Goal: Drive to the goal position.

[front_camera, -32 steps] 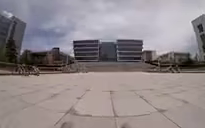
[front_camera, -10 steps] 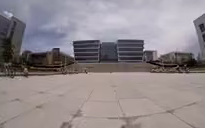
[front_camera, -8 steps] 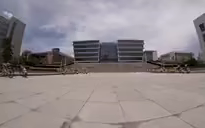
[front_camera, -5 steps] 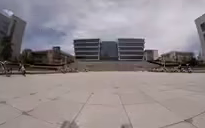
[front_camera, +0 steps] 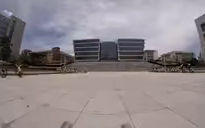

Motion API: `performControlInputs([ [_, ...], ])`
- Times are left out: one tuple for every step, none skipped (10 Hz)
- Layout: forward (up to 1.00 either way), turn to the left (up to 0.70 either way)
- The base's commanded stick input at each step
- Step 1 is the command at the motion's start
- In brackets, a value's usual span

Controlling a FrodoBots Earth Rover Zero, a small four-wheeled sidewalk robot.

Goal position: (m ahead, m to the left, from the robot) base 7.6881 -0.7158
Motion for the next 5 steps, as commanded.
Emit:
performControlInputs([
  [0.7,0.0],
  [0.7,0.0],
  [0.7,0.0],
  [0.7,0.0],
  [0.7,0.0],
])
